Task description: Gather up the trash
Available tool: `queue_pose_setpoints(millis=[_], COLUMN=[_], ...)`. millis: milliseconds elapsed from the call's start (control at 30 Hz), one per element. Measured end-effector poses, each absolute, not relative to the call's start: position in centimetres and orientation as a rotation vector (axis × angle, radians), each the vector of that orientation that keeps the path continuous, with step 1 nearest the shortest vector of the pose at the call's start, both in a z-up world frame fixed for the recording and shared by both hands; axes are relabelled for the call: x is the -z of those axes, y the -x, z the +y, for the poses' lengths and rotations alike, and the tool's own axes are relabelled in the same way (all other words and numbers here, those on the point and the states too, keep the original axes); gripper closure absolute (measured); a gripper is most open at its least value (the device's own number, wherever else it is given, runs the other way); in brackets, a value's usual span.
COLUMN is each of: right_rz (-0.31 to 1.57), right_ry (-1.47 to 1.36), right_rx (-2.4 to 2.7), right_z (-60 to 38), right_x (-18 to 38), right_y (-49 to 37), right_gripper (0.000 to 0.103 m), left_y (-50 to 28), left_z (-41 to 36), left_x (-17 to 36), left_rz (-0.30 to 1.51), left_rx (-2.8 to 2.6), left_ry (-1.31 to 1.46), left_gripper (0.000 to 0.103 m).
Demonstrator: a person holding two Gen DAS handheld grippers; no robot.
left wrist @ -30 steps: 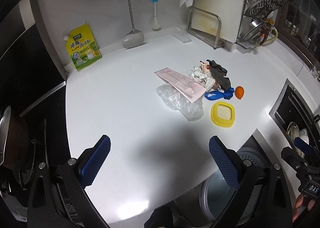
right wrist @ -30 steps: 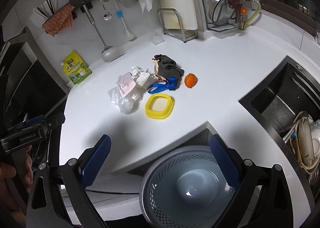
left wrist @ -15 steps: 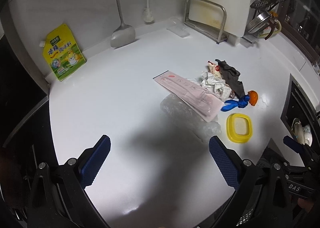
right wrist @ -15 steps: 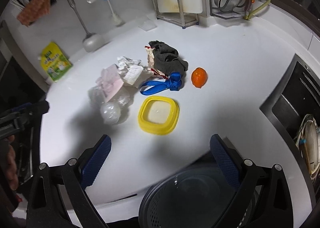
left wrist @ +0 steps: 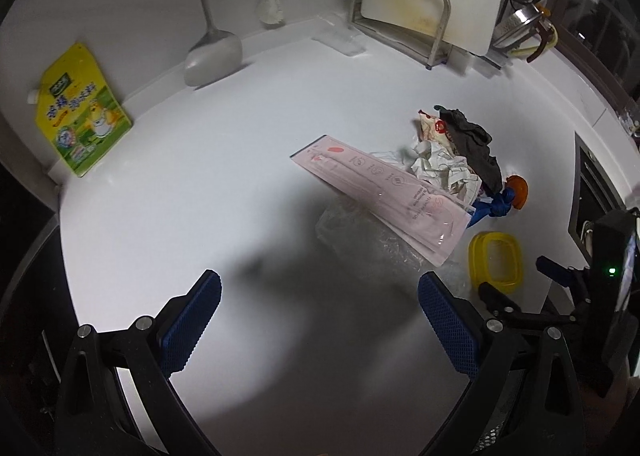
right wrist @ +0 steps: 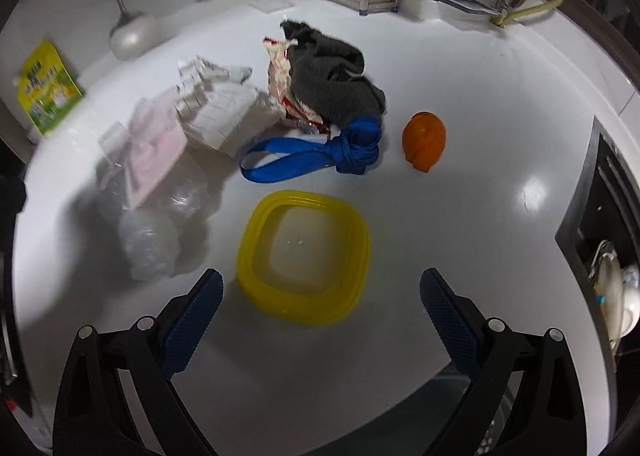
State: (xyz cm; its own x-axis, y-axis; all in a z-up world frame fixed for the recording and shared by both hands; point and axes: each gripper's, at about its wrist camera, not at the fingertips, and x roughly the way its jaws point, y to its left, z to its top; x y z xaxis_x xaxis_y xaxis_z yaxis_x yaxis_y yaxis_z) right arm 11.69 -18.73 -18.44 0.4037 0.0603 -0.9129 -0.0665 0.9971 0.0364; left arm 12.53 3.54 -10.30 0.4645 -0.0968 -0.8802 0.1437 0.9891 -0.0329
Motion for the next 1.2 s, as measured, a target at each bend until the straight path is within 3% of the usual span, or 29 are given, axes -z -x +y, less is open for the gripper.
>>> queue_pose_setpoints(millis=[100, 167, 233, 833, 900, 1033, 1200], right_rz=[1.151, 1.129, 1.142, 1.081, 1.08, 1.073, 1.06], right_ry=[0.007, -0.001, -0.055, -0.147, -0.153, -0.159, -0.159], right_rx=[-0.089, -0.094, -0.113, -0.153, -0.153, -0.148, -0.153], right_z=[-18.9, -19.2, -19.9, -22.8, -23.0, -23.6, -23.8], right_x=[18.9, 18.4, 18.2, 14.9, 14.8, 14.7, 14.3], right_y=[-11.7, -11.9, -12.3, -10.2, -10.1, -9.5, -9.5], right_gripper=[0.013, 0.034, 0.037, 0.037, 0.037, 0.037, 0.037], left_y=[-13.3, -13.8, -14.1, -15.5, -16.0, -16.5, -16.6], left_z=[3.1, 2.9, 2.4, -4.5, -4.5, -4.7, -4.5], left_x=[10.6, 10.8, 11.0, 12.7, 12.7, 12.9, 13.1], left_rz=[1.083, 1.089, 1.096, 1.012, 1.007, 1.005, 0.997], left_rx=[0.171, 0.186, 0.204, 0.326, 0.318, 0.319, 0.293], left_ry=[-0.042, -0.031, -0.03, -0.285, -0.28, -0.301, -0.325], left_gripper=[0.006, 0.006, 0.006, 0.008, 0.013, 0.037, 0.034])
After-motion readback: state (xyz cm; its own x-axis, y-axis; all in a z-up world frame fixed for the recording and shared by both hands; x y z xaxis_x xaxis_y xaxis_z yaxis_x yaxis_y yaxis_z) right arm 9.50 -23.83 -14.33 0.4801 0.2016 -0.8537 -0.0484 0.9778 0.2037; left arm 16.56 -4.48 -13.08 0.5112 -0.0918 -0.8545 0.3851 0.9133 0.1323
